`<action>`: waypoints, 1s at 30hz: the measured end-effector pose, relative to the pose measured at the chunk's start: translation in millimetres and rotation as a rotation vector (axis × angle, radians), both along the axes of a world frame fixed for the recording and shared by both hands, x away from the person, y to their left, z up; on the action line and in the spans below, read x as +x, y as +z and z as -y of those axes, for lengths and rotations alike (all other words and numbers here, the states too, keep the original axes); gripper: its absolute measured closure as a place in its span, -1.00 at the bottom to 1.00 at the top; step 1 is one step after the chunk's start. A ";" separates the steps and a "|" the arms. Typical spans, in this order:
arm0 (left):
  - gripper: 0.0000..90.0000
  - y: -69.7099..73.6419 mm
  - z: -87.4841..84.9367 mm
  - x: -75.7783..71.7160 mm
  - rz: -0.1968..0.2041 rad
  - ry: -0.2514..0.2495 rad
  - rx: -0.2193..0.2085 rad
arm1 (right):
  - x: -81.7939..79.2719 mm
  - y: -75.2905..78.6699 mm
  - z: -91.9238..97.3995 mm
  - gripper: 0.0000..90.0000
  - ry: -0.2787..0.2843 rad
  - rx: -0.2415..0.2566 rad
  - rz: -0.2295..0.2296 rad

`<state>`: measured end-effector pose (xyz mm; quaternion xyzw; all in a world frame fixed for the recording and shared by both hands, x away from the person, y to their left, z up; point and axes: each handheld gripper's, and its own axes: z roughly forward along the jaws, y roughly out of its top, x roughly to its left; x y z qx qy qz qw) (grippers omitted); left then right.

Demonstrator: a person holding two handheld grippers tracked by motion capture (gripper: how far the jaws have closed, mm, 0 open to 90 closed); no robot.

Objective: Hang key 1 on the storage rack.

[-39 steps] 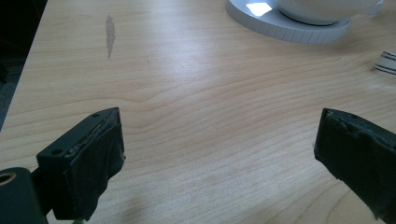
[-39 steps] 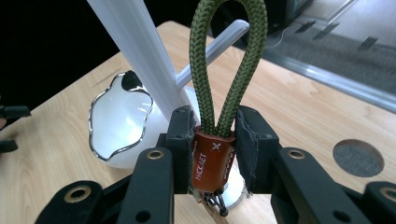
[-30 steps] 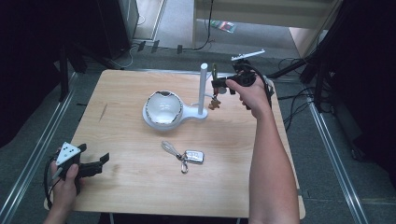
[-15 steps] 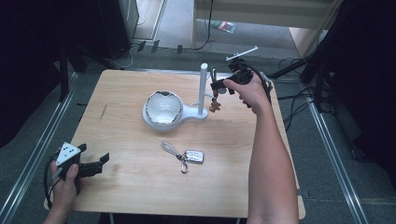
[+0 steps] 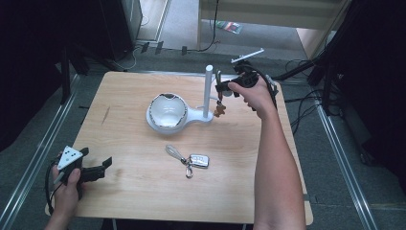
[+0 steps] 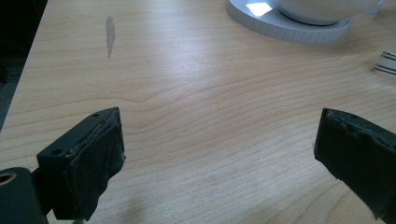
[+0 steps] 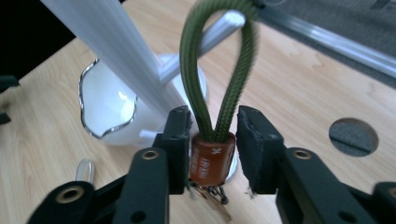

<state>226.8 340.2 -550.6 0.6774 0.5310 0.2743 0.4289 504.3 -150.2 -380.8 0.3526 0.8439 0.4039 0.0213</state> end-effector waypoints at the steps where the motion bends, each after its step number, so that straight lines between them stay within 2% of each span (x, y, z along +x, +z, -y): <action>1: -0.96 0.1 0.0 0.0 -0.001 0.000 0.001 | 0.0 0.9 0.3 0.40 -0.006 0.011 0.005; 9: -0.96 0.0 0.0 0.0 0.000 -0.001 0.001 | -3.1 -1.4 0.1 0.31 -0.023 0.000 0.037; 16: -0.96 0.0 0.2 0.0 0.000 0.001 0.002 | -12.4 -2.9 5.5 0.17 -0.058 0.006 0.100; 24: -0.96 -0.1 0.5 0.1 0.000 0.000 0.005 | -32.5 -1.8 18.8 0.08 -0.119 -0.005 0.219; 28: -0.96 0.0 0.5 0.1 -0.001 -0.001 0.008 | -45.9 -0.8 25.6 0.08 -0.152 0.011 0.244; 30: -0.96 -0.1 0.8 0.3 0.000 0.001 0.009 | -53.3 -0.2 27.0 0.08 -0.162 0.004 0.257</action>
